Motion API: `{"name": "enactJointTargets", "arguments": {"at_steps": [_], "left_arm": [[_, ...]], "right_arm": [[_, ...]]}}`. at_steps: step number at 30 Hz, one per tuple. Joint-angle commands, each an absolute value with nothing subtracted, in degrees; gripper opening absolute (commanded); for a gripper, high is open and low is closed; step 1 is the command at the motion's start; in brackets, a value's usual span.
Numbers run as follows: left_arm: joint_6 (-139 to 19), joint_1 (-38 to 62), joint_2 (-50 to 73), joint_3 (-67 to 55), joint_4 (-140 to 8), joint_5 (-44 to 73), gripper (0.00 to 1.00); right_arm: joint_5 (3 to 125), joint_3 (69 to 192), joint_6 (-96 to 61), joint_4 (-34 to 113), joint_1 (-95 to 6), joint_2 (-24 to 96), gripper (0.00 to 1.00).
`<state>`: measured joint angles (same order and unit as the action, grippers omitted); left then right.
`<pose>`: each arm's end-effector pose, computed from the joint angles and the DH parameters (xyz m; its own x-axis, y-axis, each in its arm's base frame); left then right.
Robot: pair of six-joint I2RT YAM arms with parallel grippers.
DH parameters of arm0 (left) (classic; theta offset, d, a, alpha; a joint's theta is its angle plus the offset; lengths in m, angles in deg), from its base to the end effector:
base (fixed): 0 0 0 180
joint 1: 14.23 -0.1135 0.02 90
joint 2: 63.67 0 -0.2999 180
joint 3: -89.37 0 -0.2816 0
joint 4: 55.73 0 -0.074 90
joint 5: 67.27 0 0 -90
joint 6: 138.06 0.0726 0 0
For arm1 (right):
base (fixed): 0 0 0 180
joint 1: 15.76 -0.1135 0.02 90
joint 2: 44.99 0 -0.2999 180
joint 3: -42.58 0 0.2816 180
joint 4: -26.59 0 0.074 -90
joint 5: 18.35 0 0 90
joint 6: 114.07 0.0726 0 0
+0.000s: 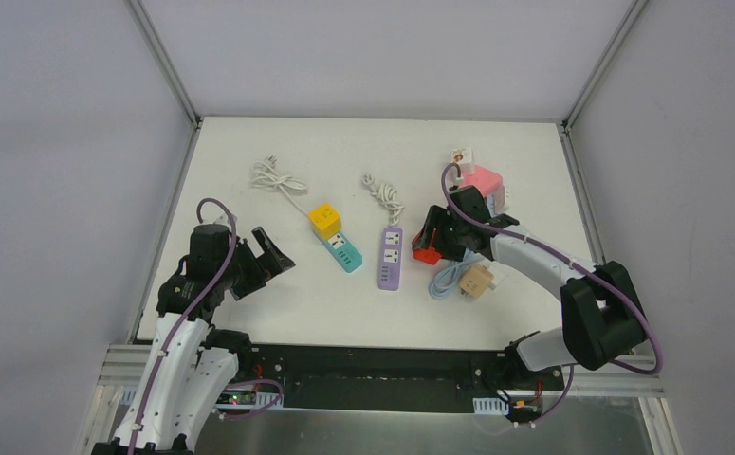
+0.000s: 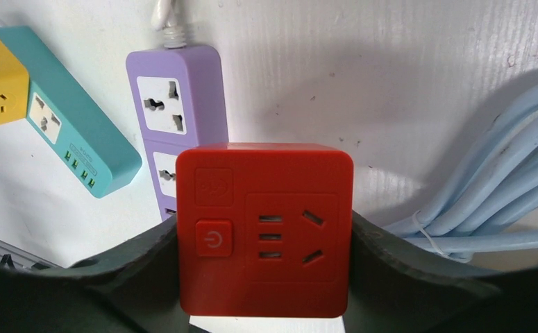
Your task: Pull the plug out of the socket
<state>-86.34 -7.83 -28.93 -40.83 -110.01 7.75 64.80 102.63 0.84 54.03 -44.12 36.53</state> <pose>0.1541 -0.0362 0.2664 -0.6833 -0.5256 -0.5069 -0.1485 0.7797 -0.6082 0.2897 0.1662 0.1970 -0.8292 0.0276 -0.5582 -0.2110 0.9094 0.3584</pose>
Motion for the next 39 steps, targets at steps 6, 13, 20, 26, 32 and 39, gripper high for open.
{"name": "enactJointTargets", "arguments": {"at_steps": [6,13,20,26,32,39], "left_arm": [[-85.83,-7.64,-29.02,-40.62,-108.8,8.34,0.95],[-85.18,-7.64,-29.0,-40.47,-108.89,7.96,0.95],[-86.23,-7.64,-28.72,-39.84,-108.8,10.93,0.93],[-88.06,-7.64,-32.77,-40.72,-106.52,16.91,0.92],[-88.14,-7.64,-34.31,-41.6,-106.59,18.45,0.92],[-88.18,-7.63,-33.17,-43.0,-105.73,18.49,0.92]], "right_arm": [[68.69,104.45,-3.38,57.14,-43.93,33.77,0.89],[71.21,108.47,-3.71,60.36,-46.78,29.21,0.9],[73.55,115.09,-6.98,52.94,-58.24,31.71,0.92],[77.75,128.12,-15.24,49.31,-64.91,48.02,0.92],[76.85,141.9,-21.34,46.88,-67.95,64.02,0.91],[79.32,151.68,-28.9,48.38,-72.14,74.89,0.88]]}}
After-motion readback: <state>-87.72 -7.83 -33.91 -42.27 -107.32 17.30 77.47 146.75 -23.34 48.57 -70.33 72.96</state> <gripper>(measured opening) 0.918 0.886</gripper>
